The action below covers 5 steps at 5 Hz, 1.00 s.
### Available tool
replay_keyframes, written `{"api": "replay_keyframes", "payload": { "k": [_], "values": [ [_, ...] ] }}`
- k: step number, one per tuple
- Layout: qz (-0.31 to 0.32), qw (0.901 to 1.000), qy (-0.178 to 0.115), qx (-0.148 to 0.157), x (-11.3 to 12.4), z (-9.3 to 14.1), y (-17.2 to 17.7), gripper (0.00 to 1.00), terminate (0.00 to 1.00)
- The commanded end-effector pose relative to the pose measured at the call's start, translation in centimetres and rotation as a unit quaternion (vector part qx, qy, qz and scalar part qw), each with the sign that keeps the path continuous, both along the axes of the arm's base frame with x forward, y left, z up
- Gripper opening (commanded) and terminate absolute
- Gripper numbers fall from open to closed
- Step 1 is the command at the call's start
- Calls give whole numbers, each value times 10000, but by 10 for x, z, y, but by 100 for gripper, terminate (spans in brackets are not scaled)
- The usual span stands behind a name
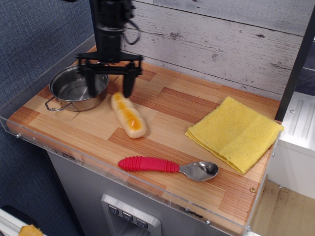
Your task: Move the utensil and place it on the center of the table.
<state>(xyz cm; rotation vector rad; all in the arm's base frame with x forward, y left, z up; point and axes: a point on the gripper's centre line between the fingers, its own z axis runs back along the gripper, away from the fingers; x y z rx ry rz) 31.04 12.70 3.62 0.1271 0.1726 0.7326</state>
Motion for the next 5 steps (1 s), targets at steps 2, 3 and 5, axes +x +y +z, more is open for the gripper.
{"api": "replay_keyframes", "payload": {
  "k": [2, 3, 5],
  "values": [
    [477, 9974, -526, 149, -23, 34, 15, 100, 0],
    [392, 9986, -349, 37, -20, 17, 12, 100, 0],
    [315, 9993, -4, -193, -14, -15, 10, 100, 0]
  ]
}}
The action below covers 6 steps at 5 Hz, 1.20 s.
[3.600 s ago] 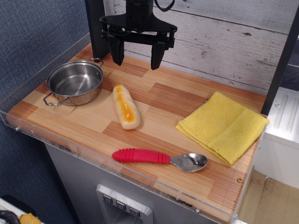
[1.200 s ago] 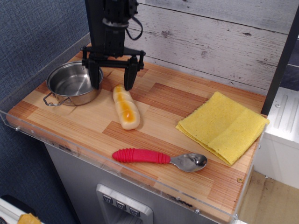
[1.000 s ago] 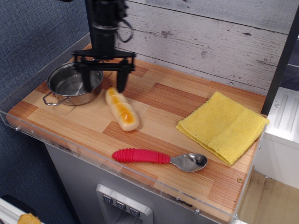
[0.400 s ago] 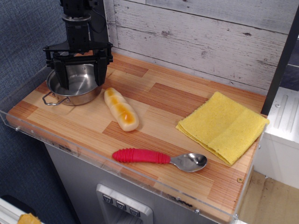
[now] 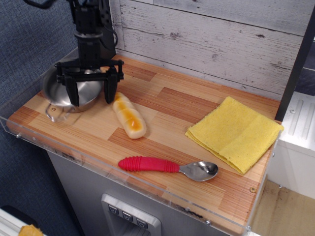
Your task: Move the utensil and place it on the center of the table.
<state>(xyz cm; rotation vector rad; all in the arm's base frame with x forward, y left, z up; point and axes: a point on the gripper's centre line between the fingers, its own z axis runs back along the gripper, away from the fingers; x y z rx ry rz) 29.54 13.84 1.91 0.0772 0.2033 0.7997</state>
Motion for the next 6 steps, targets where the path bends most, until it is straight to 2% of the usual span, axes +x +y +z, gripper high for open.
{"api": "replay_keyframes", "payload": {
  "k": [1, 4, 5, 6],
  "values": [
    [-31, 10000, -10, 27, 1, -3, -3, 100, 0],
    [-123, 9996, -237, 112, -1, 9, -9, 100, 0],
    [-141, 9994, -308, 123, -2, 8, -9, 0, 0],
    [-140, 9993, -338, 124, -2, 9, -8, 0, 0]
  ]
}}
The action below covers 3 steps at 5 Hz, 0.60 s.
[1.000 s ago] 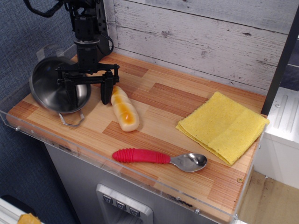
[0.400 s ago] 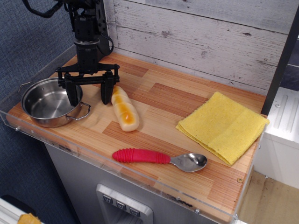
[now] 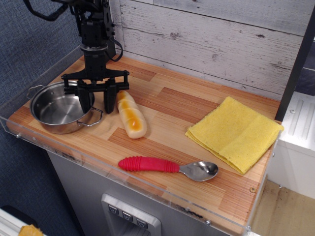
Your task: Move the utensil and place it on the center of the table.
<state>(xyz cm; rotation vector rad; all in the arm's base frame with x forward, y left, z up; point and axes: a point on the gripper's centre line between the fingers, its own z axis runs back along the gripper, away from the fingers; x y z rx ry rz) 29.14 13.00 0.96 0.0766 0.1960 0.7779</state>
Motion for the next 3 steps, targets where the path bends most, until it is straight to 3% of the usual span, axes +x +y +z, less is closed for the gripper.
{"api": "replay_keyframes", "payload": {
  "k": [1, 2, 3],
  "values": [
    [-77, 9994, -303, 122, 3, 18, 0, 0, 0],
    [-106, 9995, -262, 138, 4, 17, -2, 0, 0],
    [-243, 9987, -402, 214, 5, 24, -6, 0, 0]
  ]
}}
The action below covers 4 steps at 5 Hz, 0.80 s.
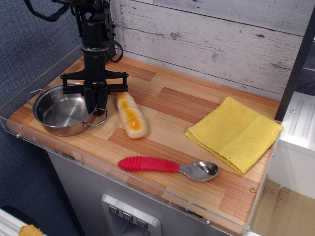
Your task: Move the utensil and place it on the center of the table.
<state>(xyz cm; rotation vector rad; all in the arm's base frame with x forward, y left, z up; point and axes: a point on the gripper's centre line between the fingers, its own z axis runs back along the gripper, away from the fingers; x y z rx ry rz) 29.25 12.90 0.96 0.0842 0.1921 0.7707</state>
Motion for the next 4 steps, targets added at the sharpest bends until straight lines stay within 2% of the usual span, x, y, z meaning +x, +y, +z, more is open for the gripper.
{"api": "replay_keyframes", "payload": {
  "k": [1, 2, 3, 4],
  "values": [
    [-500, 9899, -1283, 347, 6, 58, -12, 0, 0],
    [-533, 9778, -1936, 593, -2, 99, -19, 0, 0],
    [-445, 9724, -2150, 786, -13, 119, -22, 0, 0],
    [-592, 9743, -2034, 764, -6, 112, -26, 0, 0]
  ]
}}
